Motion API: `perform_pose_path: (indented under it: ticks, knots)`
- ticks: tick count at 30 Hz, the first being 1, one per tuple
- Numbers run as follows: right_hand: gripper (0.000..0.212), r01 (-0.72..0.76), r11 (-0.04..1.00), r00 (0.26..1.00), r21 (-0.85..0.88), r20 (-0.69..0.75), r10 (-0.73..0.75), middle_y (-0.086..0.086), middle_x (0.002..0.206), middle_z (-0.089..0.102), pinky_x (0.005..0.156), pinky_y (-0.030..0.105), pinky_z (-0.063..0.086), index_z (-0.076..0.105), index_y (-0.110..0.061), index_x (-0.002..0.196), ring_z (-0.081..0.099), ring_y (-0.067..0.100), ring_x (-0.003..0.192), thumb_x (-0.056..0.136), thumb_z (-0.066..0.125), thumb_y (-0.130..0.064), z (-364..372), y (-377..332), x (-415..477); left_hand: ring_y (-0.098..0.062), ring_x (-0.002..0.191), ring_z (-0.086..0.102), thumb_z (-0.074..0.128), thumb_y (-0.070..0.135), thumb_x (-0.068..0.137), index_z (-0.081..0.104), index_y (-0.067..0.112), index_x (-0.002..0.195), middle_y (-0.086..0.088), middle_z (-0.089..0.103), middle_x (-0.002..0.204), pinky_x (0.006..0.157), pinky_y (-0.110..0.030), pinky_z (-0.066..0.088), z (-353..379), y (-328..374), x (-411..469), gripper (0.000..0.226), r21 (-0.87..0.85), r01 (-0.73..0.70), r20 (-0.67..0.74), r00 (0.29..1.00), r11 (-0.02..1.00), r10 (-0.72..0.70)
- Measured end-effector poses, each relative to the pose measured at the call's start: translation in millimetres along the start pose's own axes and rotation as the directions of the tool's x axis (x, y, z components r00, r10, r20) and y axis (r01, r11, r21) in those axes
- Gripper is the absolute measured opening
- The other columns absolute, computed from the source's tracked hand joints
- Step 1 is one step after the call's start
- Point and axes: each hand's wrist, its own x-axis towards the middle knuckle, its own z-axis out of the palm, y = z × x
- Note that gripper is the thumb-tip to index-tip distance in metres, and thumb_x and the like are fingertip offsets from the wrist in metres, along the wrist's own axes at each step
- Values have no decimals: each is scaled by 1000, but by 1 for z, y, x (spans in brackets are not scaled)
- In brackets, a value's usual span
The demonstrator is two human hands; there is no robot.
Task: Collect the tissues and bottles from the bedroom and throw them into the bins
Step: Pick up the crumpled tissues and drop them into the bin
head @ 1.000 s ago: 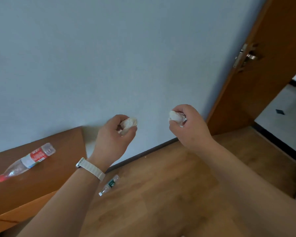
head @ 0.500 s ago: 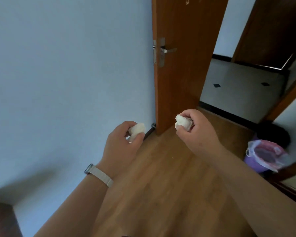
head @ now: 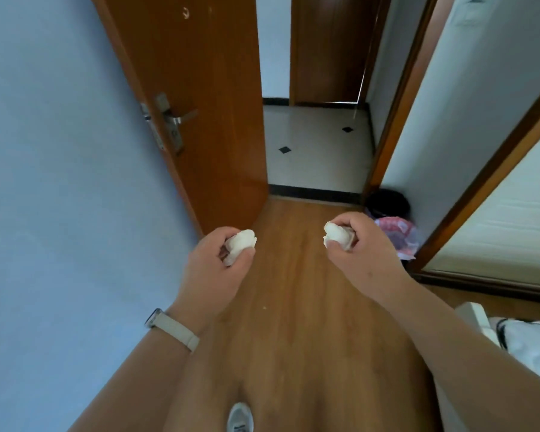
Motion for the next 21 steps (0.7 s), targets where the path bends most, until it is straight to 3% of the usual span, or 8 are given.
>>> perform_pose_path:
  ticks: [7, 11, 13, 16, 21]
  knots:
    - [31, -139, 983, 989, -118, -77, 130, -15, 100, 56, 74, 18, 52, 52, -32, 109, 59, 8, 87, 85, 71, -29, 49, -52, 47, -5, 88, 59, 67, 40, 88, 51, 40, 109, 29, 55, 96, 72, -13, 48, -28, -59, 85, 26, -81, -23, 119, 992, 996, 33]
    - [36, -189, 964, 981, -185, -85, 176, -11, 107, 55, 81, 16, 49, 54, -24, 120, 55, 6, 88, 87, 69, -27, 61, -65, 65, -6, 90, 59, 63, 42, 89, 50, 40, 110, 29, 53, 95, 75, -16, 48, -28, -78, 122, 25, -109, -57, 181, 981, 992, 76]
    - [35, -223, 962, 970, -158, -138, 202, -18, 100, 51, 70, 8, 44, 53, -29, 115, 55, 3, 82, 86, 71, -26, 66, -62, 69, -2, 87, 58, 64, 39, 90, 50, 39, 108, 31, 52, 93, 70, -10, 42, -23, -80, 133, 23, -138, -73, 207, 973, 988, 101]
    - [36, -248, 958, 959, -146, -177, 222, -22, 98, 51, 68, 8, 42, 51, -34, 110, 55, 2, 85, 83, 73, -26, 71, -57, 77, 6, 89, 57, 65, 36, 89, 51, 39, 107, 31, 54, 93, 62, -5, 43, -13, -85, 148, 23, -173, -100, 249, 958, 980, 141]
    - [36, -275, 954, 947, -121, -207, 247, -19, 99, 51, 66, 6, 40, 49, -35, 108, 55, -1, 84, 83, 72, -25, 74, -31, 107, 2, 89, 59, 65, 36, 89, 53, 37, 109, 26, 58, 94, 67, -11, 48, 19, -90, 187, 23, -192, -106, 311, 936, 976, 163]
